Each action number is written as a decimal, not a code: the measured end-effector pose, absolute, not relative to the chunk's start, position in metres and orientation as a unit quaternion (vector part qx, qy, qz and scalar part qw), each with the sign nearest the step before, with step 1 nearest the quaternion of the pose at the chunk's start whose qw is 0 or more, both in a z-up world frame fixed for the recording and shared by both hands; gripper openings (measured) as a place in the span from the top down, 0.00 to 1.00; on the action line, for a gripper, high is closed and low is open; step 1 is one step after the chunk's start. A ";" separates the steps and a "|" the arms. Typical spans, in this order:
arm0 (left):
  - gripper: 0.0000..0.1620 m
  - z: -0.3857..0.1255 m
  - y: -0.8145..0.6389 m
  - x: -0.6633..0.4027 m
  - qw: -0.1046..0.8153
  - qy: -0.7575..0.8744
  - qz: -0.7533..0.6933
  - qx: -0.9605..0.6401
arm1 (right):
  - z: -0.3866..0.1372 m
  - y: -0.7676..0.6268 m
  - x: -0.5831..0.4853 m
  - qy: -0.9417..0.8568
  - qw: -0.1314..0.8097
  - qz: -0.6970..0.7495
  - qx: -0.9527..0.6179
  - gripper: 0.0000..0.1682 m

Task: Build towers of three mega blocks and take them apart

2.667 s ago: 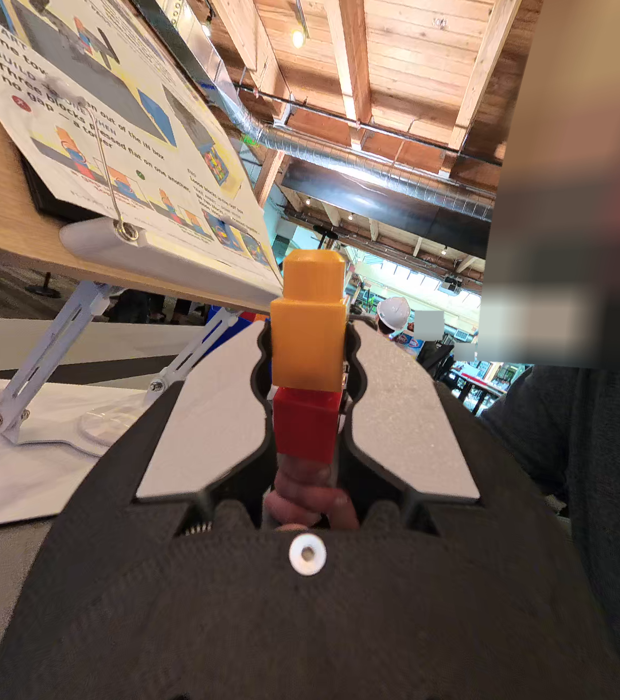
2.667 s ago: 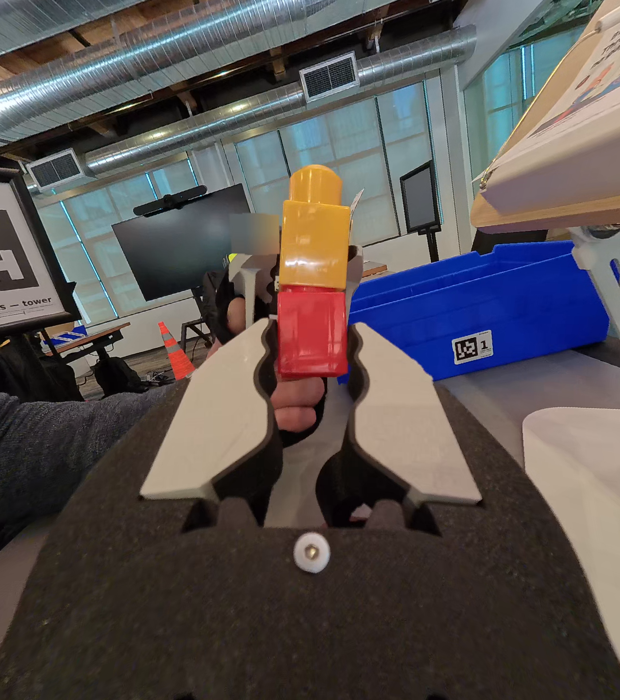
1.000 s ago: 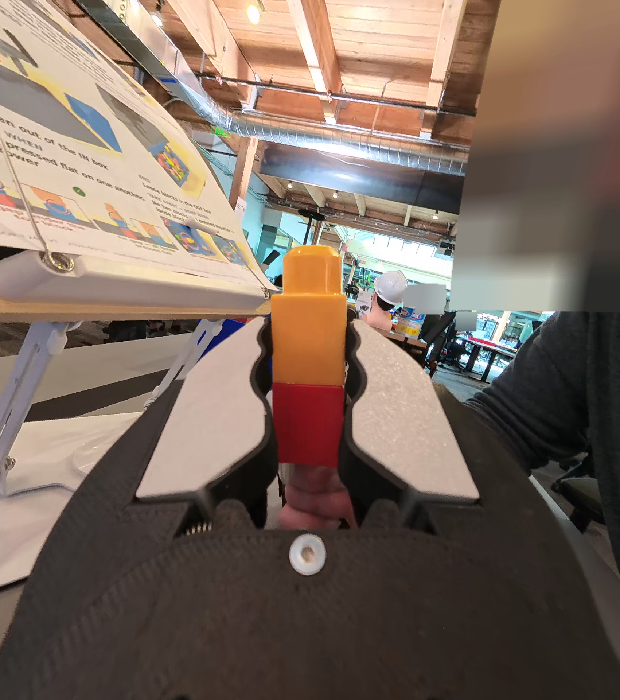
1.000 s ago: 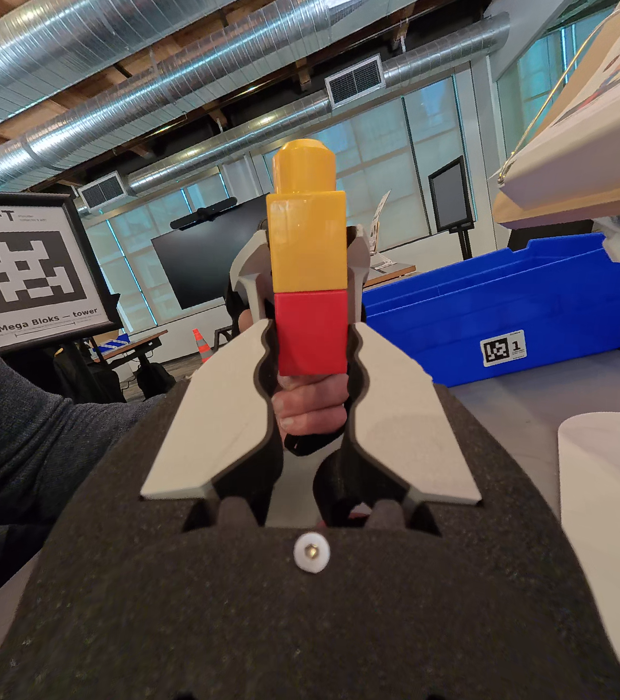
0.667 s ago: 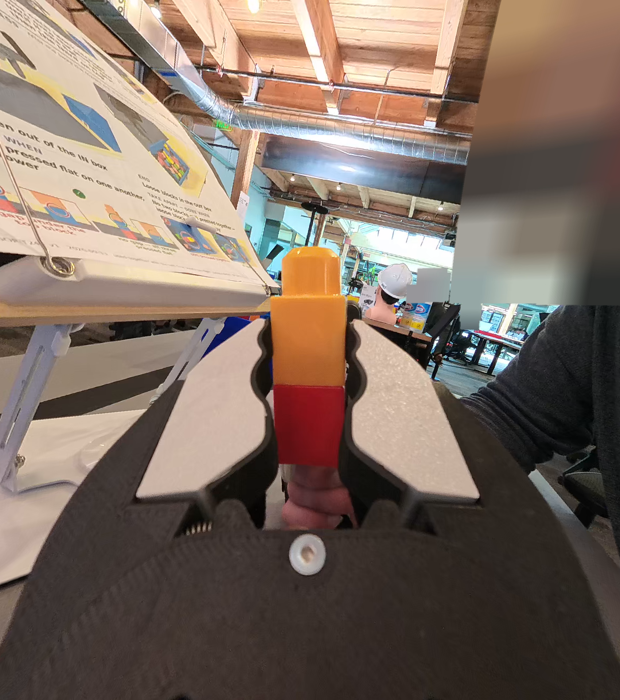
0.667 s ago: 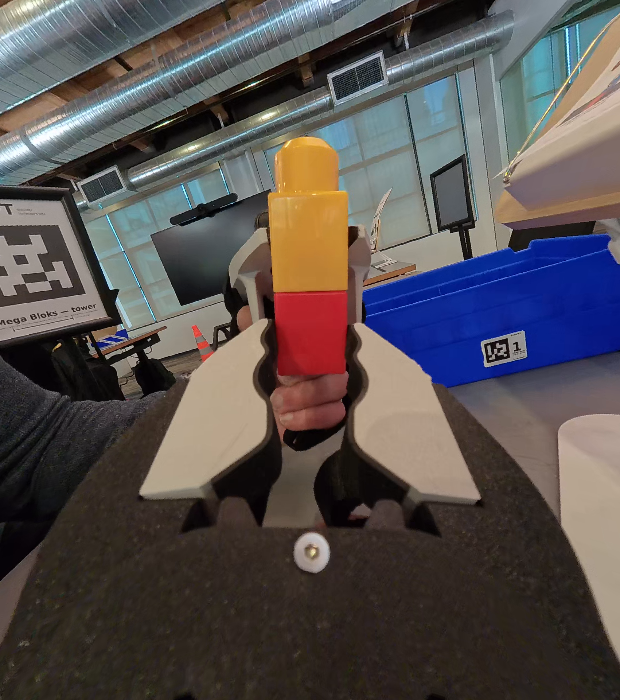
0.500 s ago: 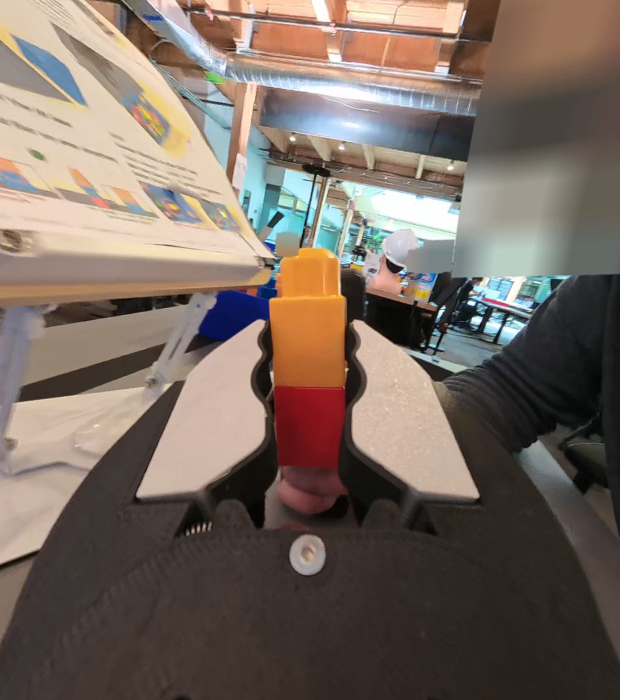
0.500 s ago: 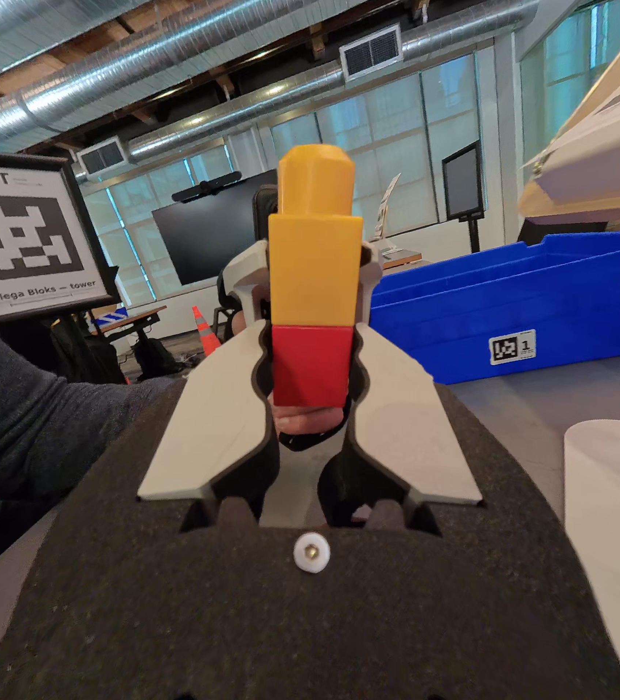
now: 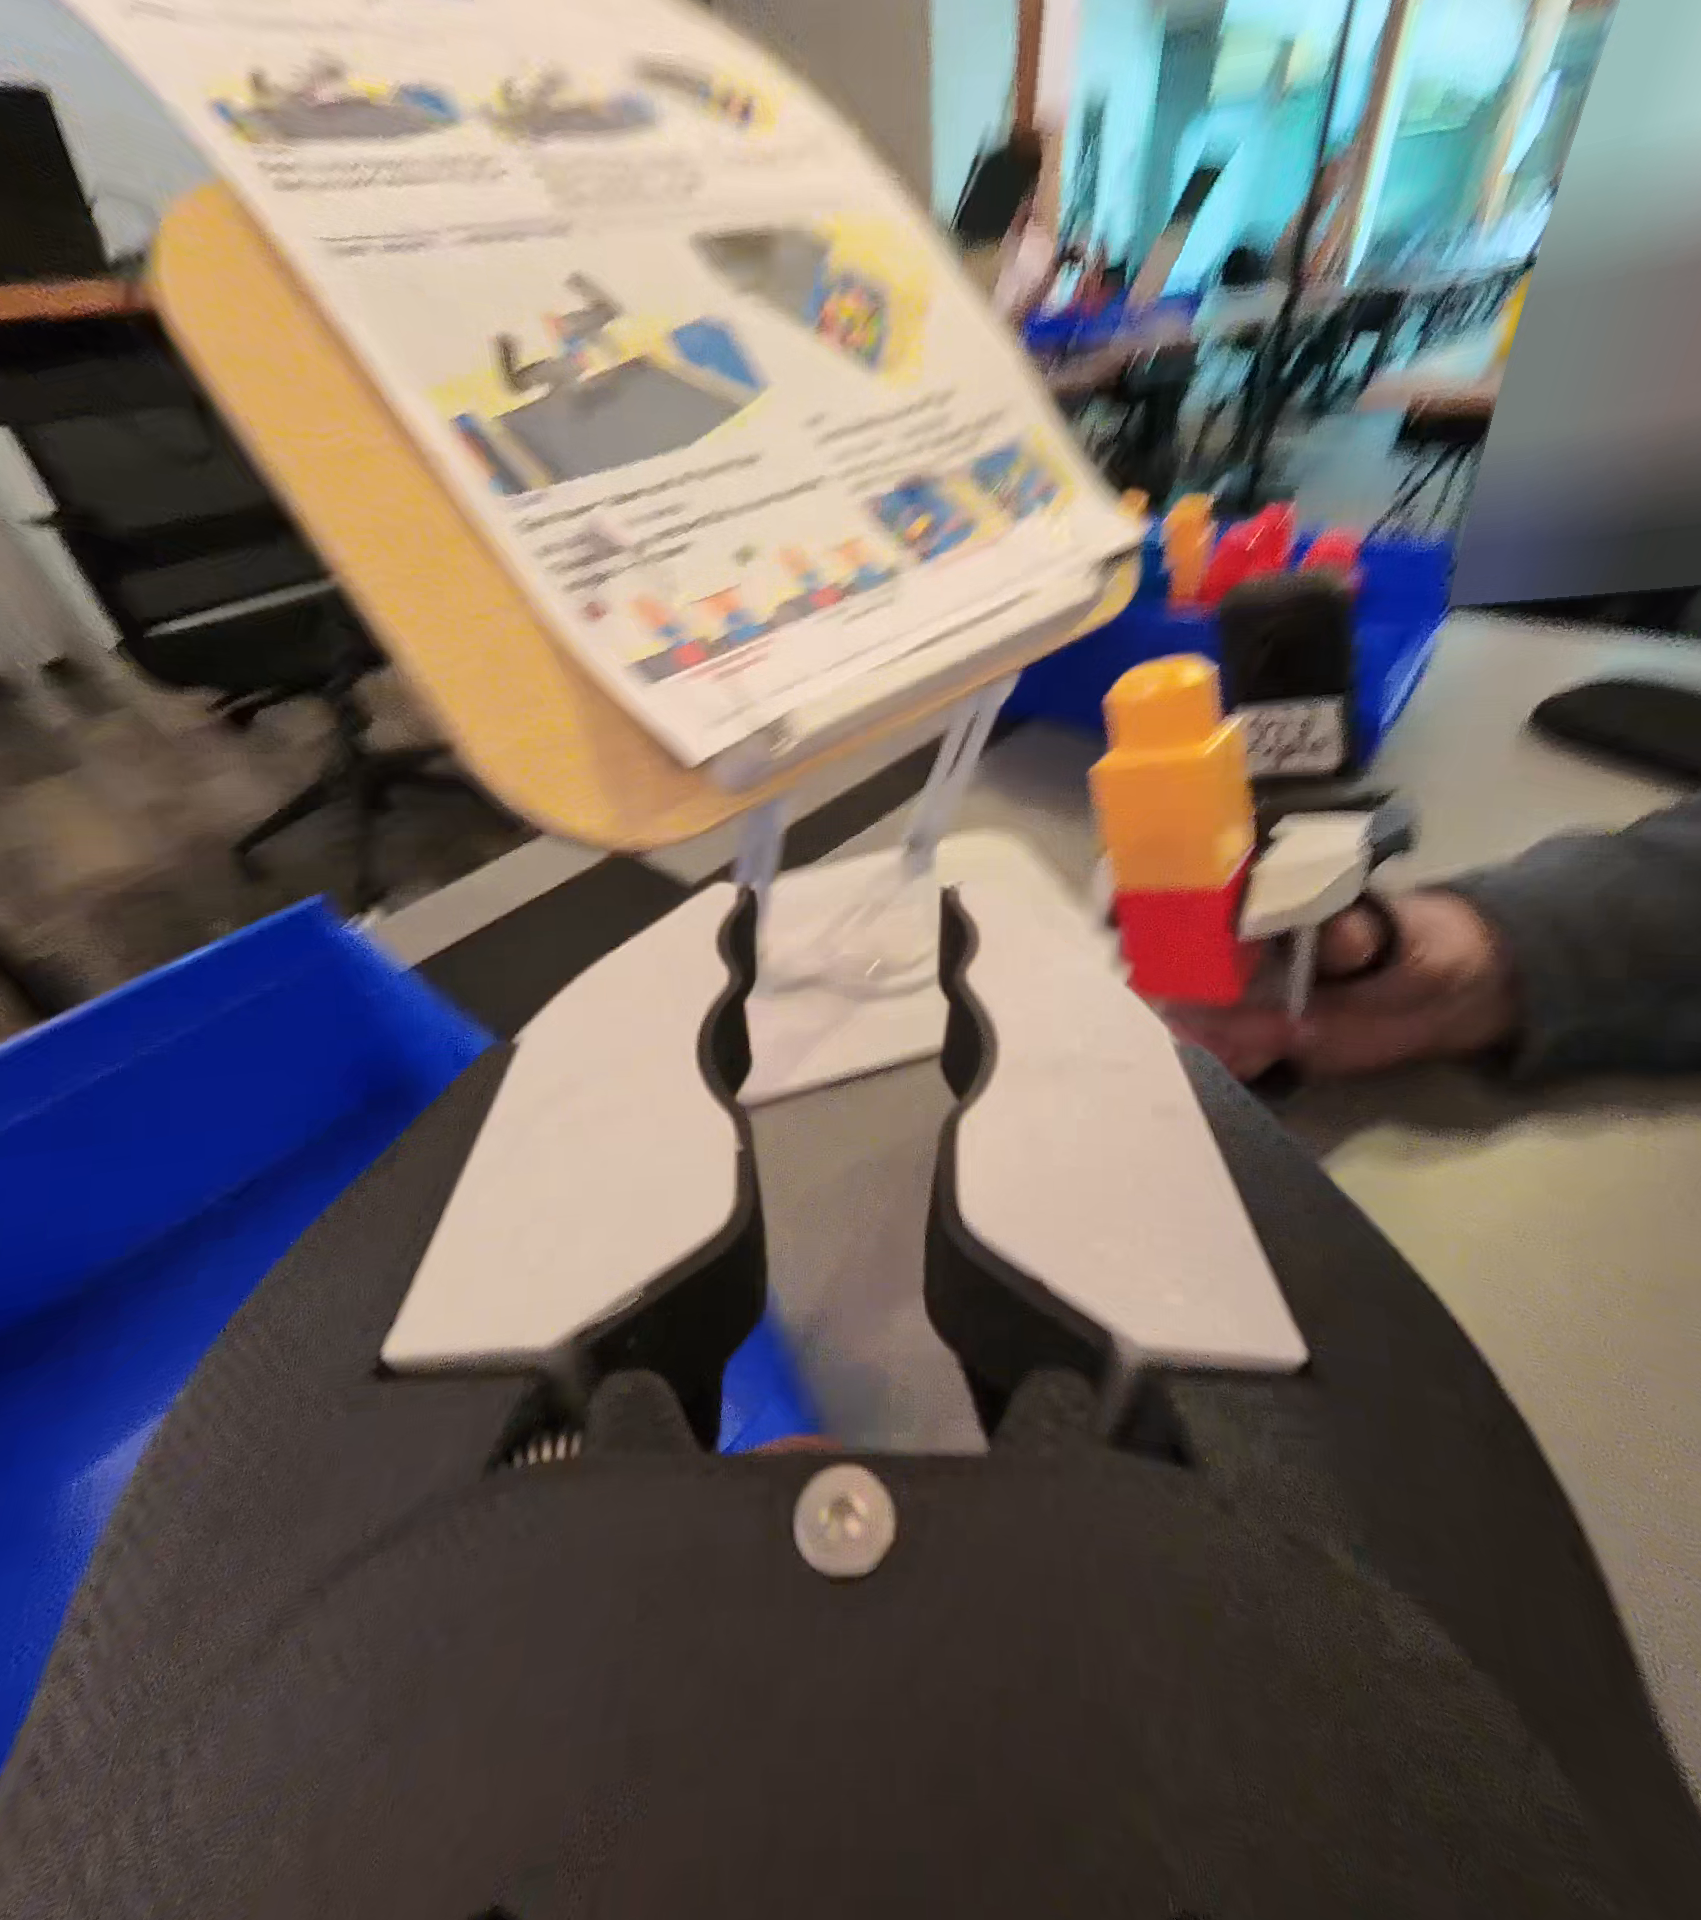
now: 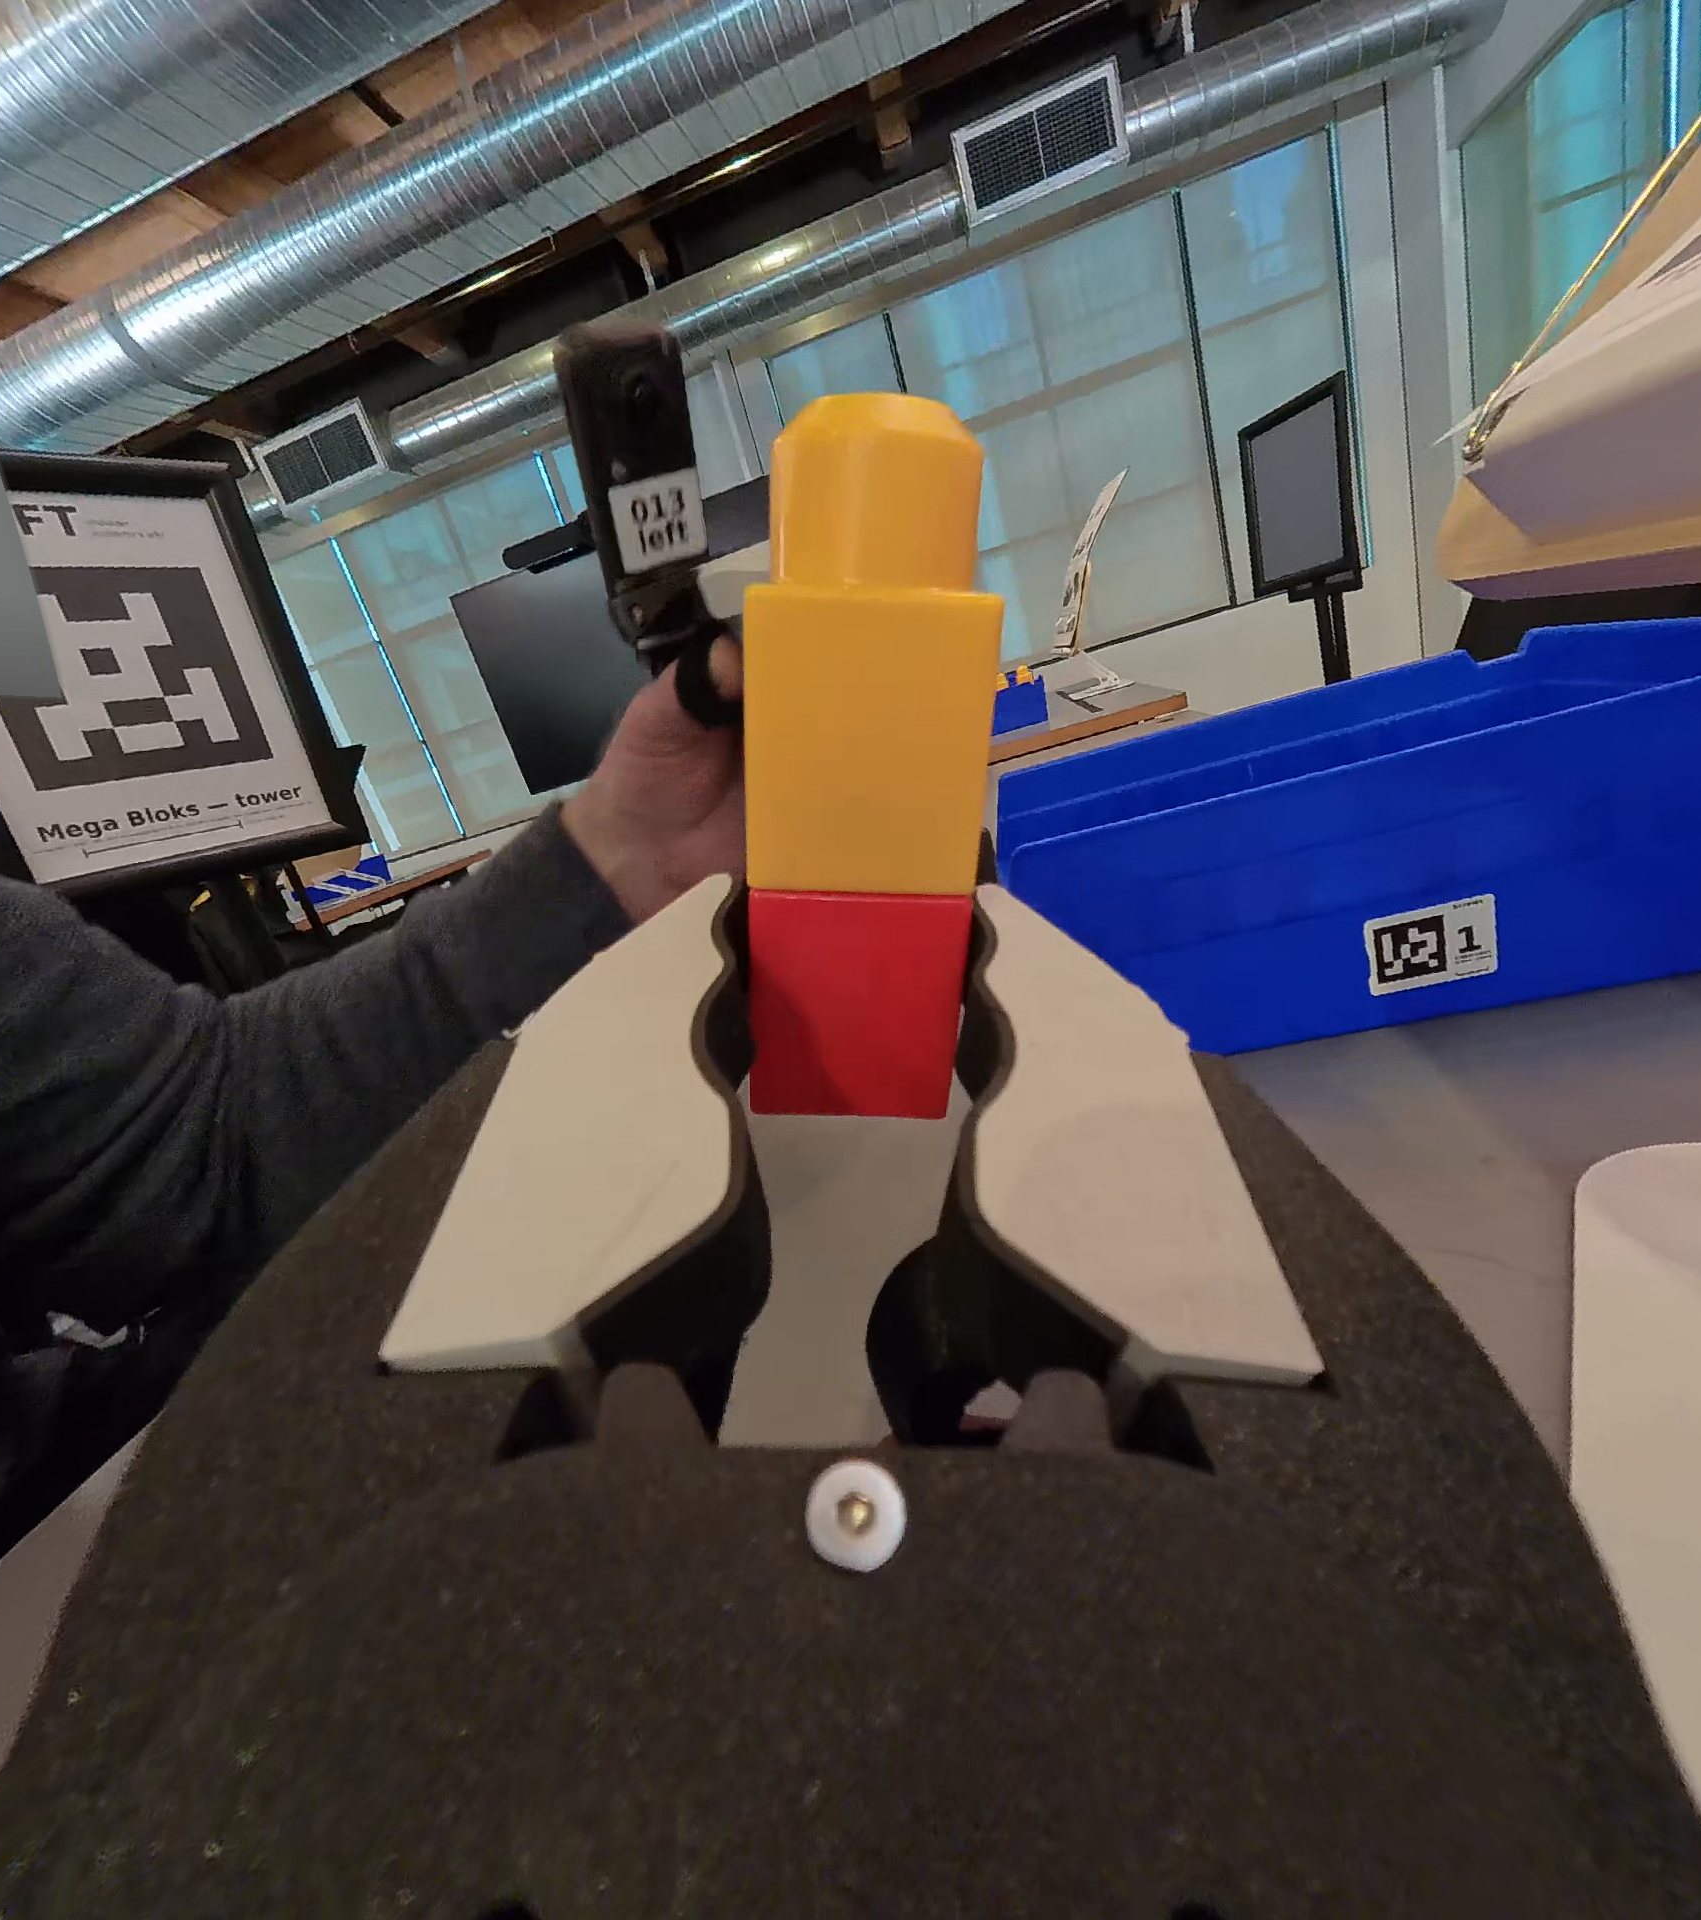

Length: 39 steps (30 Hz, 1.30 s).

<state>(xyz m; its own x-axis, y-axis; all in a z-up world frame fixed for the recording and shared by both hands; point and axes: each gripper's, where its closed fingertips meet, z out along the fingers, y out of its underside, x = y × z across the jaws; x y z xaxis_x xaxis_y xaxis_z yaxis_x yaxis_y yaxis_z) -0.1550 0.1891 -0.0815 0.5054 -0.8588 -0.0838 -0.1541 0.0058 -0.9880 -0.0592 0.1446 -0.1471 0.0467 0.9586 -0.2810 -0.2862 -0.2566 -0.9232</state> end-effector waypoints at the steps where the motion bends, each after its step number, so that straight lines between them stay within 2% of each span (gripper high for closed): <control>1: 0.80 -0.084 0.195 -0.172 0.567 0.417 -0.261 -0.660 | -0.147 0.144 -0.060 -0.331 0.512 0.608 -0.510 0.78; 4: 0.80 -0.109 0.216 -0.216 0.472 0.499 -0.142 -0.713 | -0.147 0.144 -0.060 -0.332 0.509 0.610 -0.509 0.78; 9: 0.83 -0.164 0.246 -0.270 0.252 0.630 0.016 -0.734 | -0.148 0.142 -0.061 -0.336 0.506 0.612 -0.507 0.78; 13: 0.79 -0.204 0.256 -0.298 0.101 0.676 0.048 -0.729 | -0.148 0.142 -0.061 -0.337 0.503 0.614 -0.506 0.79; 18: 0.79 -0.239 0.258 -0.320 -0.013 0.695 0.070 -0.715 | -0.147 0.142 -0.061 -0.337 0.503 0.615 -0.505 0.79; 21: 0.84 -0.254 0.259 -0.325 -0.050 0.703 0.081 -0.705 | -0.147 0.142 -0.061 -0.336 0.503 0.616 -0.505 0.79; 25: 0.82 -0.261 0.261 -0.327 -0.082 0.702 0.078 -0.703 | -0.147 0.141 -0.061 -0.336 0.503 0.615 -0.505 0.78; 28: 0.77 -0.263 0.263 -0.328 -0.102 0.699 0.080 -0.704 | -0.147 0.142 -0.060 -0.335 0.504 0.616 -0.504 0.79; 33: 0.77 -0.266 0.264 -0.326 -0.128 0.702 0.085 -0.695 | -0.147 0.141 -0.060 -0.335 0.504 0.616 -0.504 0.78; 34: 0.78 -0.265 0.269 -0.325 -0.119 0.703 0.091 -0.696 | -0.147 0.141 -0.060 -0.335 0.504 0.616 -0.504 0.78; 36: 0.91 -0.261 0.288 -0.322 -0.077 0.692 0.119 -0.707 | -0.147 0.141 -0.060 -0.335 0.504 0.616 -0.504 0.79; 39: 0.84 -0.257 0.292 -0.324 -0.059 0.674 0.102 -0.730 | -0.147 0.141 -0.060 -0.335 0.505 0.616 -0.504 0.78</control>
